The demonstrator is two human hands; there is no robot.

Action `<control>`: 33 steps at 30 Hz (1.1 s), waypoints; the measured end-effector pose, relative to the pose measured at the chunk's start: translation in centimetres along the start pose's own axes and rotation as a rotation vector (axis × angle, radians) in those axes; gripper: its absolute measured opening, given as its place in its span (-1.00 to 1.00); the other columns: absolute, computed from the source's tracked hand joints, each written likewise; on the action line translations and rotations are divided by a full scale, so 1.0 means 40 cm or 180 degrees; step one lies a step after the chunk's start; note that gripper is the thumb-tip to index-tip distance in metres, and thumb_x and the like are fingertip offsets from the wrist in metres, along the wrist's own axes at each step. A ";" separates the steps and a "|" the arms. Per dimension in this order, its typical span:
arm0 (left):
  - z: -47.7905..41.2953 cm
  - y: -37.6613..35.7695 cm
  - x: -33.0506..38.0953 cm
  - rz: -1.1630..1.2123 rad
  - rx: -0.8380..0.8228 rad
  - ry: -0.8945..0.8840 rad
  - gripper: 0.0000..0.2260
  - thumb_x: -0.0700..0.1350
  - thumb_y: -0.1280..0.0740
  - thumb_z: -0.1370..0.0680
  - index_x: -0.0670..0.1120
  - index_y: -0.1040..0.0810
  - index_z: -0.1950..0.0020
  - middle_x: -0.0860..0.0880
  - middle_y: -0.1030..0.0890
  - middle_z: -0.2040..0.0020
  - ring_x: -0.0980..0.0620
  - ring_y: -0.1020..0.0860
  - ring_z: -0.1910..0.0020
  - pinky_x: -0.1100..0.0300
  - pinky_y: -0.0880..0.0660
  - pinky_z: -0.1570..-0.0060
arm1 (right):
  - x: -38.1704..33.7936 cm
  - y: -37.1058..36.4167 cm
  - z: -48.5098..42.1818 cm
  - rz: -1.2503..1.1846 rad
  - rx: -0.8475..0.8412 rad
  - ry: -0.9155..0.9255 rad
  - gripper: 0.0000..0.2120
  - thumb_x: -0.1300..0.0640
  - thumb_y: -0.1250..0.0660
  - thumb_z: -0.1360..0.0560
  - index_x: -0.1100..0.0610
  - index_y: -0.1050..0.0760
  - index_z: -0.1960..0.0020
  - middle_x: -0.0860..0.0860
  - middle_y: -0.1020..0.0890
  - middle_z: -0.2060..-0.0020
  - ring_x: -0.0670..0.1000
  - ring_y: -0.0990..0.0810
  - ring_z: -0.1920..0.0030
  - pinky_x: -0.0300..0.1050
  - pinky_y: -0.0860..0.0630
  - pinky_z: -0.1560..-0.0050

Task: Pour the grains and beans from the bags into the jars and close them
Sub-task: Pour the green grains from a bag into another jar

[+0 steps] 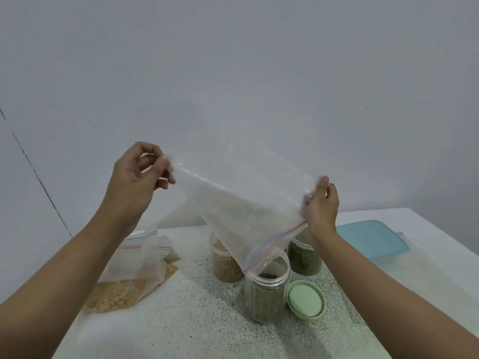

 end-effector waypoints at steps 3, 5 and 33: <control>0.013 0.018 -0.072 -0.0649 -0.0095 0.0137 -0.96 -0.28 -0.29 -0.65 -0.20 -0.47 0.00 0.02 -0.62 0.27 0.01 -0.58 0.31 0.10 -0.51 0.21 | -0.001 -0.016 -0.004 -0.0097 -0.0216 -0.0168 -0.61 -0.20 -0.10 -0.68 0.04 -0.19 0.17 -0.05 -0.30 0.44 -0.09 -0.22 0.51 -0.25 -0.19 0.52; 0.035 0.035 -0.135 -0.1043 -0.0211 0.0406 -0.92 -0.24 -0.32 -0.64 -0.08 -0.51 0.01 0.01 -0.64 0.24 0.00 -0.57 0.32 0.11 -0.50 0.24 | -0.025 -0.037 -0.008 -0.0260 -0.0466 -0.0215 -0.62 -0.19 -0.15 -0.67 0.05 -0.21 0.16 -0.03 -0.31 0.43 -0.08 -0.21 0.49 -0.20 -0.20 0.49; -0.063 -0.387 0.068 -0.0936 -0.1378 -0.0142 -0.64 0.33 -0.20 -0.60 0.15 -0.54 -0.22 -0.04 -0.62 -0.03 0.07 -0.57 0.04 0.11 -0.44 -0.01 | -0.284 -0.090 -0.015 0.0710 -0.3987 0.0067 -0.79 0.34 -0.27 -0.58 0.18 -0.52 -0.17 0.11 -0.43 0.24 -0.01 -0.36 0.36 -0.17 -0.23 0.40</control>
Point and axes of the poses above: each hand's wrist, its own z-axis away from the middle knuckle, its own y-axis out of the back of the hand, x = y × z, the point moved 4 cm from there along -z, towards the middle knuckle
